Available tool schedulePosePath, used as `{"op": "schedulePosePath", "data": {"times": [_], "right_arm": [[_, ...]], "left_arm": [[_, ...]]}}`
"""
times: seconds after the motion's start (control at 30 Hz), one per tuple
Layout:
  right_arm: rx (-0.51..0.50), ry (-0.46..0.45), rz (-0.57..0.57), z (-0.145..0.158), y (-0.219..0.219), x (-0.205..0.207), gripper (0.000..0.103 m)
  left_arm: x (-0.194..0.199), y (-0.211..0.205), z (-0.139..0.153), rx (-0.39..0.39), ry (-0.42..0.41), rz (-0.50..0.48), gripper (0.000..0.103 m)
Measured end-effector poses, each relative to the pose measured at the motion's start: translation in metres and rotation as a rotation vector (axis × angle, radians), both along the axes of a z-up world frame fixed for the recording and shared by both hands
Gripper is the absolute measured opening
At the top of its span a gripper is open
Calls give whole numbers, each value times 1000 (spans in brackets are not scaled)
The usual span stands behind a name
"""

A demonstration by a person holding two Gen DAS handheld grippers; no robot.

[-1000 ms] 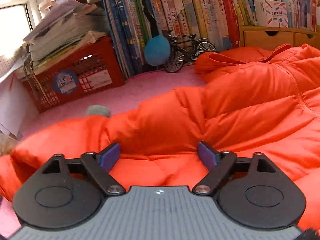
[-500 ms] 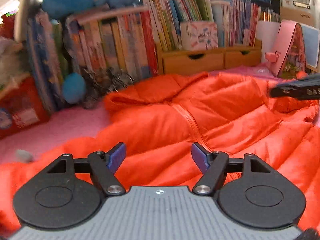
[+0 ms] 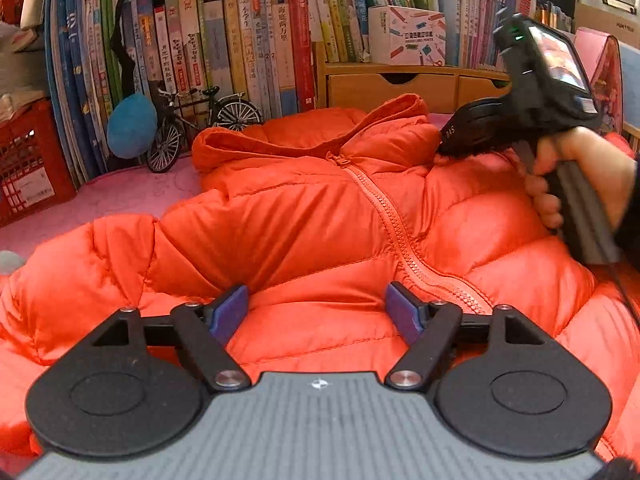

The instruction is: Fold clothes

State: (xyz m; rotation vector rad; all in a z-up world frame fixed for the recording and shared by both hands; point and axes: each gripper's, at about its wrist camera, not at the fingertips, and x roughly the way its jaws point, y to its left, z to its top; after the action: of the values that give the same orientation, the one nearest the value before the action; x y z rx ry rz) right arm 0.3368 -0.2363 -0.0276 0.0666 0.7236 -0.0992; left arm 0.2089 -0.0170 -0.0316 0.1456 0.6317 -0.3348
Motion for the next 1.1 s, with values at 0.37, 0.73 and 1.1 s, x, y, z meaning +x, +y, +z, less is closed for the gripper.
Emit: {"op": "schedulePosePath", "data": {"times": [0.37, 0.73, 1.1], "right_arm": [[441, -161, 195, 21, -55, -27, 94], [17, -67, 326, 2, 28, 3, 21], [7, -236, 201, 21, -6, -45, 34]], "left_arm": [[53, 65, 40, -322, 15, 35, 90], [84, 8, 12, 9, -12, 27, 102], [88, 13, 7, -3, 30, 52, 103]]}}
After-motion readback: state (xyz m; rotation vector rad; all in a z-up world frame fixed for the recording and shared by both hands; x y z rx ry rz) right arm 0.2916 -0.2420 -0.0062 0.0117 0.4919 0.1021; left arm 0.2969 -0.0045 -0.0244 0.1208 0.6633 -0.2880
